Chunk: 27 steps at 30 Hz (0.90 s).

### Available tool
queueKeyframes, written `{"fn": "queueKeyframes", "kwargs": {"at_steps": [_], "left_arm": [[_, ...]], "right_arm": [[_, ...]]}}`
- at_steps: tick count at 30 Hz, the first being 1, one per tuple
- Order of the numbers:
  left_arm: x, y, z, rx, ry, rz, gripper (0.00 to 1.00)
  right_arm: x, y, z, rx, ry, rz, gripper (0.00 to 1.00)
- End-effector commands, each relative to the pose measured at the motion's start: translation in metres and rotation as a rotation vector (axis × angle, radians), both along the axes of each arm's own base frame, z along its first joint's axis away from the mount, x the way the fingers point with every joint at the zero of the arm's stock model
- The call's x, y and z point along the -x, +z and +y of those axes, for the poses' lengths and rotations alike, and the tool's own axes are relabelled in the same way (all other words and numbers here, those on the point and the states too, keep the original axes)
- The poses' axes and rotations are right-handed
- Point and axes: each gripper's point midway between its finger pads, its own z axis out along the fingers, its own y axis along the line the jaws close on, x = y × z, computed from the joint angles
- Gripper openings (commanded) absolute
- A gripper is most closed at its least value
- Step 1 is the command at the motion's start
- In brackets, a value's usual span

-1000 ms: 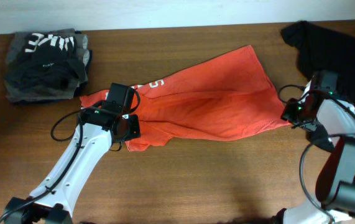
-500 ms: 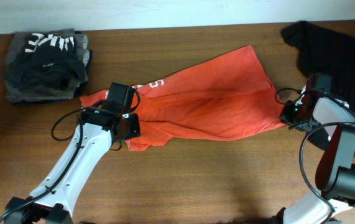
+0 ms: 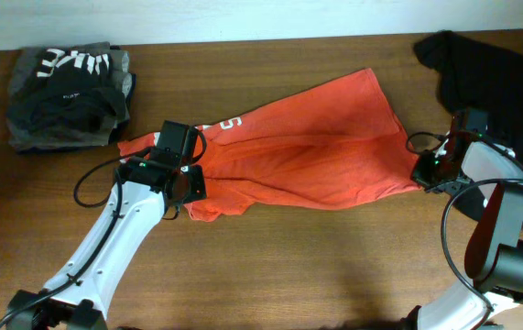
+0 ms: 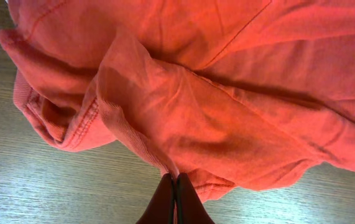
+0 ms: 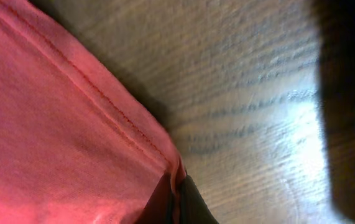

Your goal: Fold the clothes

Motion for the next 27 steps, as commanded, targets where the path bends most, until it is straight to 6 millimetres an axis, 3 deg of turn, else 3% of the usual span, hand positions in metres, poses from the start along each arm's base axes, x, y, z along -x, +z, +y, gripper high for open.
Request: {"fn": "queueKeyframes", "kwargs": {"at_steps": [1, 4, 8, 18, 27], "left_arm": [[-0.005, -0.001, 0.002, -0.021, -0.005, -0.02, 0.01], [-0.013, 0.002, -0.005, 0.017, -0.014, -0.055, 0.01], [-0.017, 0.004, -0.017, 0.077, -0.034, -0.068, 0.01], [-0.004, 0.003, -0.013, 0.068, -0.031, -0.022, 0.01], [0.01, 0.053, -0.004, 0.069, -0.034, -0.136, 0.01]], "right_arm": [[-0.012, 0.01, 0.013, -0.088, 0.006, -0.048, 0.04], [-0.024, 0.03, 0.027, -0.166, 0.028, -0.127, 0.04], [-0.028, 0.052, 0.03, -0.172, 0.039, -0.183, 0.04], [-0.008, 0.083, 0.027, -0.116, 0.027, -0.179, 0.04], [0.013, 0.116, 0.021, -0.035, 0.016, -0.192, 0.04]]}}
